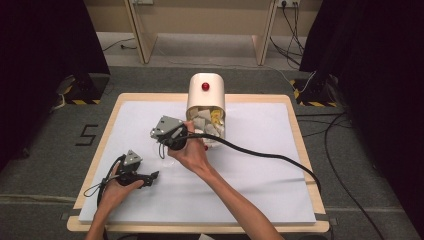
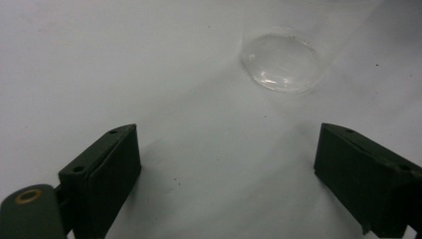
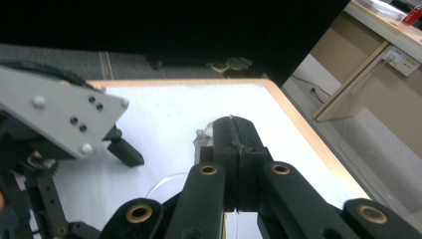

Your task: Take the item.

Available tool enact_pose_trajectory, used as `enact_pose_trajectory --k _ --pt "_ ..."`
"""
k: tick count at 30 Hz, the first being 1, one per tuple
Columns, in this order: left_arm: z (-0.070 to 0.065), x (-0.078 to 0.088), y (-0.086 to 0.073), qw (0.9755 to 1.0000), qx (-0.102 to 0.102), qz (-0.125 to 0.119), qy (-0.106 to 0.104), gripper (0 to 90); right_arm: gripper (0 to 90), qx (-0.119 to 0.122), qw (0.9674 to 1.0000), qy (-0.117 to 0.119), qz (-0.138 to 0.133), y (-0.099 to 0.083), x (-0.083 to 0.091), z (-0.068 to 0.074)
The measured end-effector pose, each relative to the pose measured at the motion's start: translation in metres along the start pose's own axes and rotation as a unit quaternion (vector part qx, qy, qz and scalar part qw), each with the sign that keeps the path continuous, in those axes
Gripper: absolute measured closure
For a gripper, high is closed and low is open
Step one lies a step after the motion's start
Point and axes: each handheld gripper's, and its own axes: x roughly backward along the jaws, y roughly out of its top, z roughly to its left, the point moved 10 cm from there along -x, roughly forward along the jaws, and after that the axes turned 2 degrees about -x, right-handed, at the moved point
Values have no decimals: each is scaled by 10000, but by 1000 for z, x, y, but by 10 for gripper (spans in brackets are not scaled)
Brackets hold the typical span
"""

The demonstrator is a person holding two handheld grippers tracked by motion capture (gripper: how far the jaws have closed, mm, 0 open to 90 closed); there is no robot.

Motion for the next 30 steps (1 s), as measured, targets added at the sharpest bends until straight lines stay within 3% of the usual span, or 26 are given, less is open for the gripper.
enact_pose_trajectory --k 11,13,21,30 --pt "0 0 0 10000 11 -7 1 99 900 266 9989 -81 389 -17 -11 7" --pt "0 0 0 10000 4 -7 3 99 900 374 9977 -86 567 -25 -14 9" --pt "0 0 0 10000 12 -8 1 99 900 540 9950 -25 835 -35 -18 13" --pt "0 0 0 10000 6 -9 1 100 713 488 9956 -131 784 -30 -11 10"
